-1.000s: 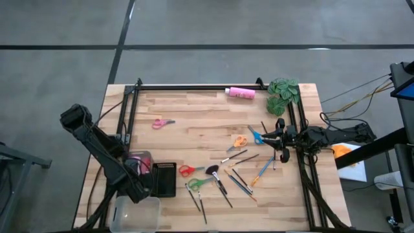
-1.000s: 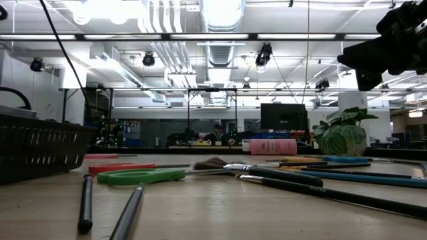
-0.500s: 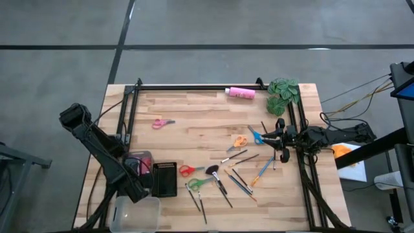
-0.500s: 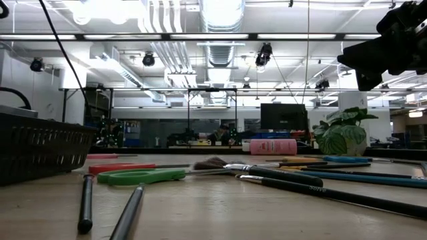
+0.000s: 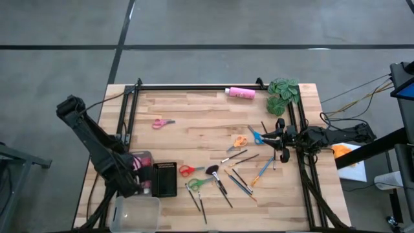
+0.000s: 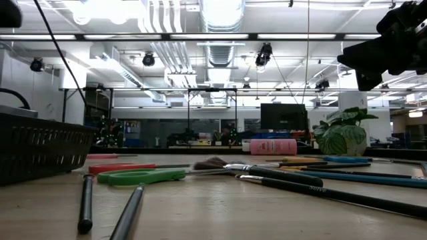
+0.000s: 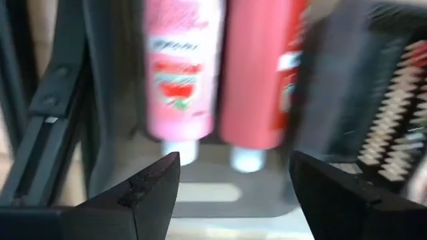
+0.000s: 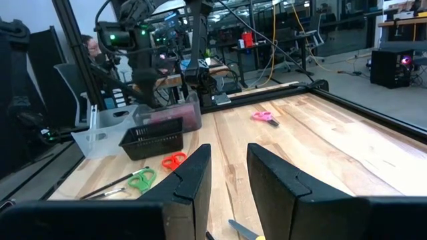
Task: Pick & Place Paint Supplies
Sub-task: Put the pink paint bottle into the gray bin
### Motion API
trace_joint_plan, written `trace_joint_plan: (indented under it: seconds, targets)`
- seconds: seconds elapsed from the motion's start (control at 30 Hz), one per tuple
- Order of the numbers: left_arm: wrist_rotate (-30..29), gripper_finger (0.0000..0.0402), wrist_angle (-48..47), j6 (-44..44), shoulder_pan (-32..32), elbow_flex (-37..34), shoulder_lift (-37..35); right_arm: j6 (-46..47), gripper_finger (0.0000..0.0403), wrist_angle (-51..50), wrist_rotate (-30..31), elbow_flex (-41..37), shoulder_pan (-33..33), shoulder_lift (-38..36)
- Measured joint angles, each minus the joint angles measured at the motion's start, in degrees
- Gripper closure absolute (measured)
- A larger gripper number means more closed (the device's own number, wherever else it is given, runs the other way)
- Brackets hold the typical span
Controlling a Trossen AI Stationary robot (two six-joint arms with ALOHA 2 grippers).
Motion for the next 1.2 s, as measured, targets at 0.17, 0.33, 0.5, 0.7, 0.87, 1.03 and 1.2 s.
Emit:
trace_joint_plan:
  seconds: [0.17, 0.33, 0.5, 0.7, 0.87, 1.03, 1.2]
  targets:
    - [-9.3, 0.0119, -3.2, 0.0, 0.9, 1.6, -0.4, 0.0, 0.0308, 0.0, 0.0, 0.0, 0.0, 0.0]
    - [-19.0, 0.0118, -2.8, 6.1, 3.6, 2.1, -0.4, 0.0, 0.0308, 0.0, 0.0, 0.0, 0.0, 0.0]
    - [-27.0, 0.0119, -2.7, 15.6, 9.0, 2.1, -0.4, 0.0, 0.0308, 0.0, 0.0, 0.0, 0.0, 0.0]
    - [-43.3, 0.0119, -1.6, 41.0, 19.0, 1.5, -0.4, 0.0, 0.0308, 0.0, 0.0, 0.0, 0.0, 0.0]
    - [-52.0, 0.0119, 11.2, 70.6, 27.9, 1.5, -0.4, 0.0, 0.0308, 0.0, 0.0, 0.0, 0.0, 0.0]
    - [-52.6, 0.0119, 25.1, 94.5, 37.0, 1.5, -0.4, 0.0, 0.0308, 0.0, 0.0, 0.0, 0.0, 0.0]
    - [-46.7, 0.0119, 37.9, 112.9, 45.2, 1.5, 0.7, 0.0, 0.0308, 0.0, 0.0, 0.0, 0.0, 0.0]
